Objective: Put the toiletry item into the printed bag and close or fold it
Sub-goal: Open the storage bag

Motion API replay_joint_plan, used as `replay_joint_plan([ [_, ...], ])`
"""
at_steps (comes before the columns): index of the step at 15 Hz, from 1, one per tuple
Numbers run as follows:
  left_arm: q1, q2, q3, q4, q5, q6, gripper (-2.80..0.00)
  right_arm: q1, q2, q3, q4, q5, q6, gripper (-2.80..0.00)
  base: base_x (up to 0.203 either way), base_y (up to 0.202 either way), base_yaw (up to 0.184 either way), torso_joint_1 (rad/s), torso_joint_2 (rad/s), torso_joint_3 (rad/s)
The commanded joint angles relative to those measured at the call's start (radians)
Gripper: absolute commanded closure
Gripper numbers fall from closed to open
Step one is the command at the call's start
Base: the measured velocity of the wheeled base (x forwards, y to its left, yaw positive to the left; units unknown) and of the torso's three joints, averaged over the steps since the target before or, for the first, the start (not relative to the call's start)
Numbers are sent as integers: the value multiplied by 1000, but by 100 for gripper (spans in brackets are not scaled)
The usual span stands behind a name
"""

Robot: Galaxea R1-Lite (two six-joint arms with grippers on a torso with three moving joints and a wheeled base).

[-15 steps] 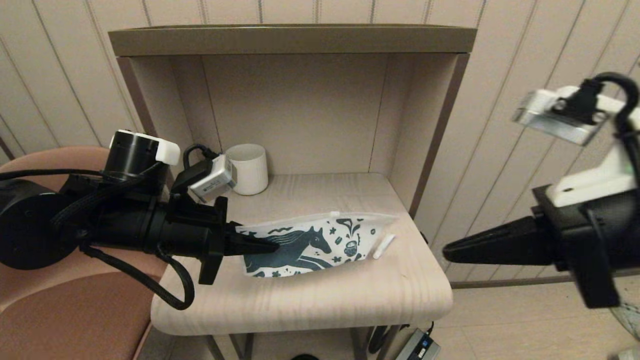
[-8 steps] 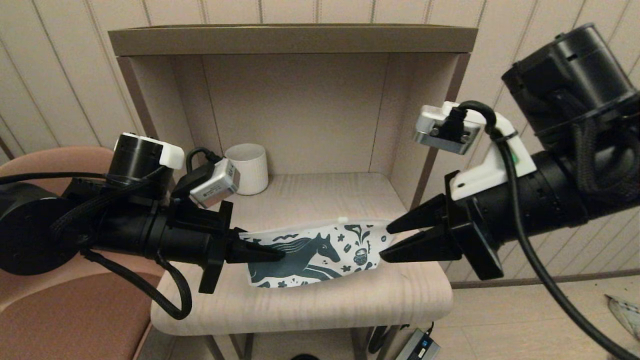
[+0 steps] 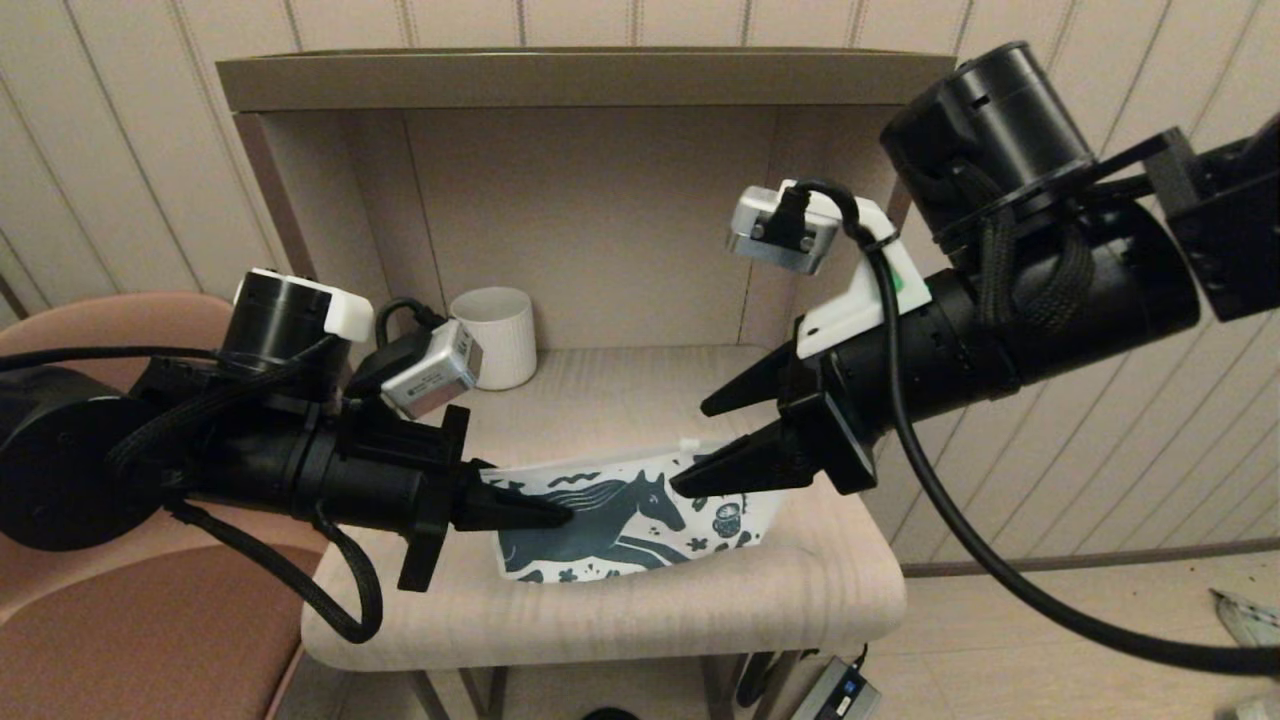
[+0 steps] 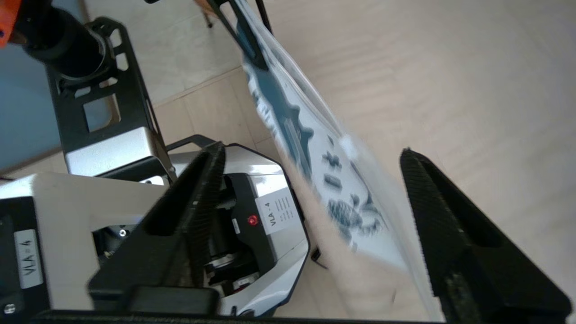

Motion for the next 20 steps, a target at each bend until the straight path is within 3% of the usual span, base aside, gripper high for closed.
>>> replay_joint_plan([
  [1, 0, 10, -23, 2, -93, -3, 0, -12, 28, -7, 3, 49, -49, -280, 0, 0, 0, 0, 0, 0],
  [4, 1, 42, -83, 33, -130, -8, 0, -82, 52, -48, 7, 224, -70, -280, 0, 0, 0, 0, 0, 0],
  [7, 4, 50, -77, 61, -128, 9, 0, -93, 63, -74, 9, 226, -73, -280, 0, 0, 0, 0, 0, 0],
  [9, 8, 70, -78, 64, -116, 53, 0, -92, 54, -49, 11, 229, -76, -280, 0, 0, 0, 0, 0, 0],
  [11, 10, 79, -101, 95, -50, 118, 0, -95, 43, 2, 4, 233, -85, -280, 0, 0, 0, 0, 0, 0],
  [15, 9, 71, -231, 359, 6, 262, 0, -104, 39, 24, 2, 241, -93, -280, 0, 0, 0, 0, 0, 0],
  [20, 10, 71, -306, 432, 36, 283, 0, -104, 28, 83, -42, 246, -104, -280, 0, 0, 0, 0, 0, 0],
])
